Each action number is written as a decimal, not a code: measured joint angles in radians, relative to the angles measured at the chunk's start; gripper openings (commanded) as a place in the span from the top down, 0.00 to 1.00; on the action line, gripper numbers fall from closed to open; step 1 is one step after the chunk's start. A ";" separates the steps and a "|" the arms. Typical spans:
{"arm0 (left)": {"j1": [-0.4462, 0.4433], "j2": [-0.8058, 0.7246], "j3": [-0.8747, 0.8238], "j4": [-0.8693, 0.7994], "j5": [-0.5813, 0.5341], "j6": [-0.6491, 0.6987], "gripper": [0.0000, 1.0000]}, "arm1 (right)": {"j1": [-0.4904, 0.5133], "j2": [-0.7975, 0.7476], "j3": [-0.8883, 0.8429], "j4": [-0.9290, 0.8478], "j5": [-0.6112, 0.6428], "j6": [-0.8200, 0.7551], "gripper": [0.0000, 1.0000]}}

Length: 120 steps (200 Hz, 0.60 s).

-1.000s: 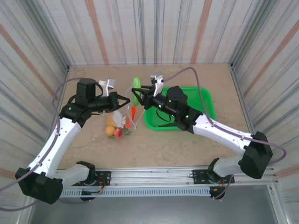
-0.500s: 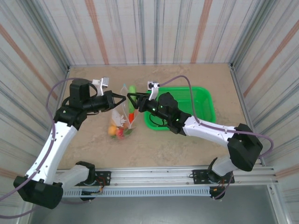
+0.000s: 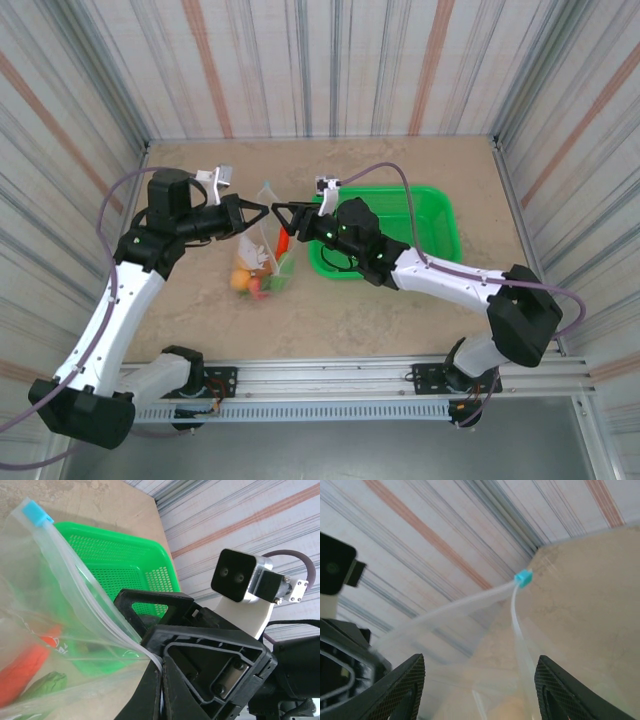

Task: Place the food in the zip-top bag and seal the zipper

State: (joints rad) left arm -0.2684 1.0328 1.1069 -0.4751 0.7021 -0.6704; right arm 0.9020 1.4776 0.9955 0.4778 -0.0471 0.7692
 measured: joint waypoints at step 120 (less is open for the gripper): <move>0.000 -0.009 -0.035 -0.003 0.005 0.021 1.00 | -0.334 -0.116 0.297 -0.864 -0.116 -0.173 0.42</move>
State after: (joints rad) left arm -0.2684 1.0241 1.0721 -0.4778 0.7067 -0.6498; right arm 0.5678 1.3621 1.2922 -0.3866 -0.1631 0.5964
